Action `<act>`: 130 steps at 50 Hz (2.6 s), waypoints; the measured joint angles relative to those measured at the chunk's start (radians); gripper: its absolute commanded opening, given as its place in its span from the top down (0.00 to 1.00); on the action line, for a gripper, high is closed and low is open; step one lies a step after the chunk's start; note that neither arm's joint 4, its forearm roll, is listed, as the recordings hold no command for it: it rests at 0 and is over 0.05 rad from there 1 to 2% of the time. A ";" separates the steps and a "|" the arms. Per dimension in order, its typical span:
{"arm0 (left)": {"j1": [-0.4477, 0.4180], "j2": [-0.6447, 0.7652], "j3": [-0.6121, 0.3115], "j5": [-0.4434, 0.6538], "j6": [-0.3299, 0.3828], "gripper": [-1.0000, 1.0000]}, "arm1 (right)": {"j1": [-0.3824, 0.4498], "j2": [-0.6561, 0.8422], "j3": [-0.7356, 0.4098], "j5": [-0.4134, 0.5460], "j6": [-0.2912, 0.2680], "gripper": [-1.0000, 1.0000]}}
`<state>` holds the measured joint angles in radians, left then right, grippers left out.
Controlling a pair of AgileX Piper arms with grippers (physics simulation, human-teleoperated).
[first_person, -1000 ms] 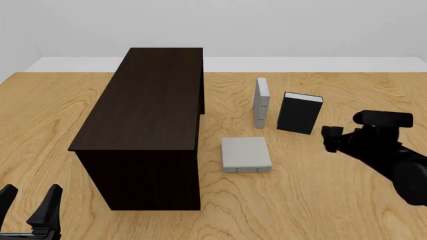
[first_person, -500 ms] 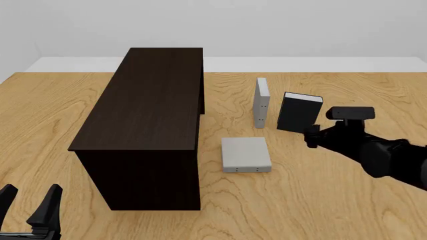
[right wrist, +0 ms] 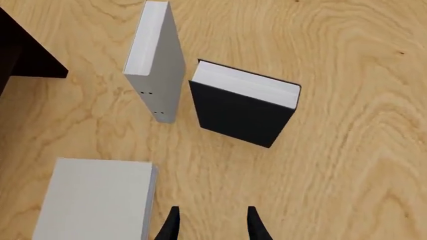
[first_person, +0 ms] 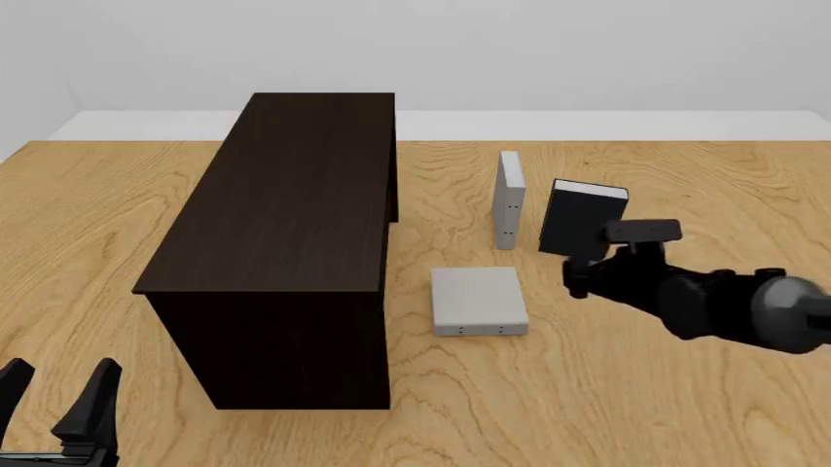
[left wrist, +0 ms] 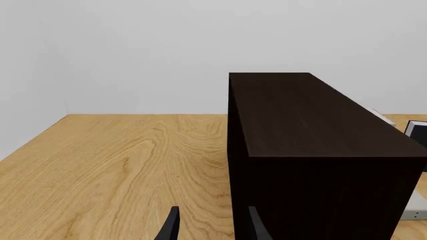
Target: Pick up the book on the right and place it under the cabinet shelf.
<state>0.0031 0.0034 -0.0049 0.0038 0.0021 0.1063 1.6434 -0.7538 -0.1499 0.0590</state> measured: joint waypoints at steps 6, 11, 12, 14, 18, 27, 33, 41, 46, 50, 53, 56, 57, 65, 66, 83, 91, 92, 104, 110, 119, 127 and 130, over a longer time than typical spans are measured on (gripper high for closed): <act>0.000 0.000 0.000 0.001 0.000 0.00 | 0.015 0.029 -0.008 -0.008 0.004 0.00; 0.000 0.000 0.000 0.001 0.000 0.00 | 0.023 0.052 -0.014 -0.015 0.005 0.00; 0.000 0.000 0.000 0.001 0.000 0.00 | 0.025 0.056 -0.015 -0.016 0.006 0.00; 0.000 0.000 0.000 0.001 0.000 0.00 | 0.028 0.064 -0.016 -0.020 0.007 0.00; 0.000 0.000 -0.001 0.001 0.000 0.00 | 0.034 0.080 -0.019 -0.026 0.009 0.00; 0.000 0.000 -0.001 0.001 0.000 0.00 | 0.047 0.121 -0.027 -0.044 0.017 0.00; 0.000 0.000 -0.001 0.001 0.000 0.00 | 0.055 0.147 -0.030 -0.057 0.023 0.00; 0.000 0.000 -0.001 0.001 0.000 0.00 | 0.070 0.178 -0.036 -0.071 0.030 0.00; 0.000 0.000 -0.001 0.001 0.000 0.00 | 0.083 0.200 -0.046 -0.077 0.034 0.00; -0.002 -0.001 0.000 0.000 0.001 0.00 | 0.093 0.219 -0.055 -0.080 0.036 0.00; -0.003 0.000 0.000 0.000 0.001 0.00 | 0.101 0.232 -0.062 -0.082 0.038 0.00; -0.004 0.000 0.001 0.000 0.001 0.00 | 0.105 0.243 -0.068 -0.084 0.030 0.00; -0.004 0.000 0.001 0.000 0.001 0.00 | 0.106 0.246 -0.071 -0.084 0.027 0.00; -0.005 0.000 0.002 -0.001 0.001 0.00 | 0.113 0.270 -0.088 -0.086 -0.009 0.00; -0.005 0.000 0.001 -0.001 0.001 0.00 | 0.114 0.272 -0.090 -0.086 -0.014 0.00; -0.006 0.000 0.000 0.000 0.001 0.00 | 0.135 0.296 -0.115 -0.088 -0.111 0.00; -0.006 0.000 0.001 -0.001 0.001 0.00 | 0.151 0.296 -0.120 -0.088 -0.170 0.00; -0.006 0.000 0.001 -0.001 0.001 0.00 | 0.155 0.297 -0.123 -0.088 -0.166 0.00; -0.006 -0.001 0.001 -0.001 0.001 0.00 | 0.236 0.309 -0.141 -0.070 -0.029 0.00; -0.006 -0.001 0.001 0.000 0.001 0.00 | 0.260 0.311 -0.149 -0.062 0.000 0.00; -0.006 -0.001 -0.001 0.002 0.001 0.00 | 0.288 0.321 -0.172 -0.049 0.025 0.00; -0.006 -0.001 -0.002 0.003 0.001 0.00 | 0.316 0.338 -0.204 -0.036 0.040 0.00; -0.006 -0.001 -0.002 0.003 0.001 0.00 | 0.326 0.343 -0.216 -0.031 0.044 0.00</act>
<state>-0.0025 0.0026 -0.0069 0.0065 0.0028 0.4324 1.9863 -0.9698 -0.1807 0.1027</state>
